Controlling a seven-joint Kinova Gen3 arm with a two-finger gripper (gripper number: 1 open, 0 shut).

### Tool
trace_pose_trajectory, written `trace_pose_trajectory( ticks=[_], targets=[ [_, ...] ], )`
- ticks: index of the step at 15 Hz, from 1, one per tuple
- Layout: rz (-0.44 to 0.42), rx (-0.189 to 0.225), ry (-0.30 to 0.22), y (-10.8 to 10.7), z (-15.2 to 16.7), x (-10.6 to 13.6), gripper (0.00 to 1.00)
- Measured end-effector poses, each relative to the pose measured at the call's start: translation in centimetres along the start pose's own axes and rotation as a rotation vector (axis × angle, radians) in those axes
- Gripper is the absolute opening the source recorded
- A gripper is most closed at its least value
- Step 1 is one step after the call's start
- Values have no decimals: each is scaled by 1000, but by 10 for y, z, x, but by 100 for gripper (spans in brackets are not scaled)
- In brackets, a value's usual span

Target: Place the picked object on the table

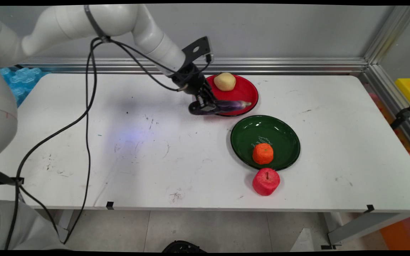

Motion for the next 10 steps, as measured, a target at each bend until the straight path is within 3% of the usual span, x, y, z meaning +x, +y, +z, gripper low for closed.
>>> trace_pose_trajectory(
  ticks=[10],
  targets=[
    [-19,24,-84,15,-29,-62,0]
  ],
)
